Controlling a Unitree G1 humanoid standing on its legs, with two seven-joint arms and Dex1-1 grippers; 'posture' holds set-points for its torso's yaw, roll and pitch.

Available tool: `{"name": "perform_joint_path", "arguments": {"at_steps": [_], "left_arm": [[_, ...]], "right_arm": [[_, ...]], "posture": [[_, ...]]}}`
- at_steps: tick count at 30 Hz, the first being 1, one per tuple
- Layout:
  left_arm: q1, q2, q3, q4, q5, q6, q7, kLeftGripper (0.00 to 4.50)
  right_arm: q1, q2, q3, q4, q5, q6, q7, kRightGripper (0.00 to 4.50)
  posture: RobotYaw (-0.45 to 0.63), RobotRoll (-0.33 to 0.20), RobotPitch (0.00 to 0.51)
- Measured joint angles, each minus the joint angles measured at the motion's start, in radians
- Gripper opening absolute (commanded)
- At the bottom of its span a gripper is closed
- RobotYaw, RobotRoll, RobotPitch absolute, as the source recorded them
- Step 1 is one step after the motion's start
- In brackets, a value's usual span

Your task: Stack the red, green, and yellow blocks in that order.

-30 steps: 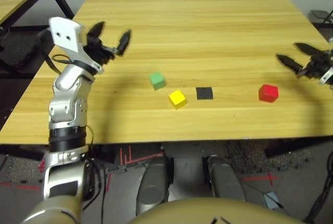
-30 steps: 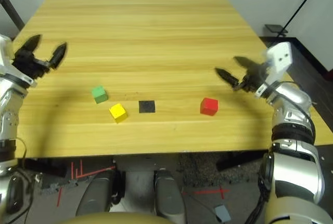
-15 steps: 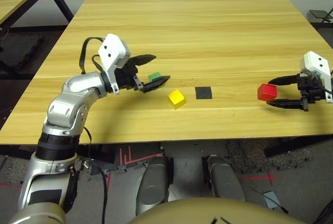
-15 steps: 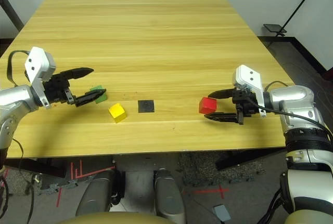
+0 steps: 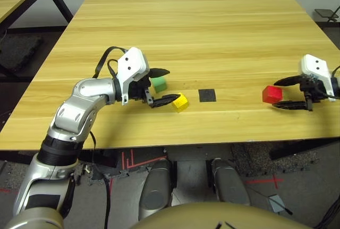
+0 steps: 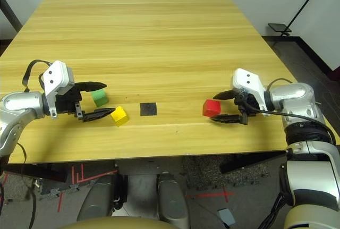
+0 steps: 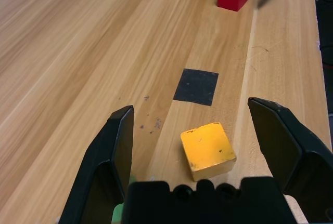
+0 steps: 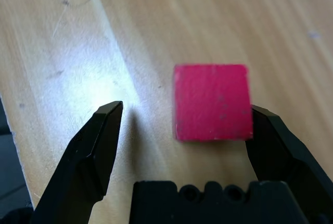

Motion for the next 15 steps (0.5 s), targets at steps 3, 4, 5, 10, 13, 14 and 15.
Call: {"name": "perform_joint_path", "arguments": {"at_steps": [3, 4, 5, 10, 13, 14, 15], "left_arm": [[0.009, -0.002, 0.0, -0.018, 0.001, 0.011, 0.013, 4.5], [0.011, -0.003, 0.0, -0.022, 0.001, 0.013, 0.018, 4.5], [0.014, -0.003, 0.001, -0.026, 0.001, 0.015, 0.023, 4.5], [0.04, -0.002, 0.004, -0.05, 0.001, 0.028, 0.039, 4.5], [0.047, 0.001, 0.015, -0.063, 0.0, 0.04, 0.046, 4.5], [0.047, 0.003, 0.019, -0.065, 0.0, 0.046, 0.048, 4.5], [0.047, 0.005, 0.02, -0.07, -0.001, 0.049, 0.05, 4.5]], "right_arm": [[-0.025, 0.026, 0.009, 0.053, -0.025, -0.039, -0.047, 3.55], [-0.035, 0.036, 0.011, 0.063, -0.035, -0.055, -0.061, 3.22], [-0.043, 0.045, 0.013, 0.075, -0.039, -0.066, -0.07, 2.89], [-0.104, 0.087, 0.015, 0.094, -0.039, -0.083, -0.076, 2.05], [-0.136, 0.114, 0.024, 0.052, -0.037, -0.057, -0.033, 2.05], [-0.143, 0.133, 0.028, 0.012, -0.035, -0.03, -0.01, 2.05], [-0.148, 0.147, 0.033, -0.021, -0.035, -0.01, 0.005, 2.05]], "posture": [[0.21, -0.147, 0.083], [0.22, -0.147, 0.082], [0.22, -0.147, 0.082], [0.25, -0.148, 0.08], [0.26, -0.151, 0.073], [0.27, -0.153, 0.072], [0.27, -0.153, 0.072]]}}
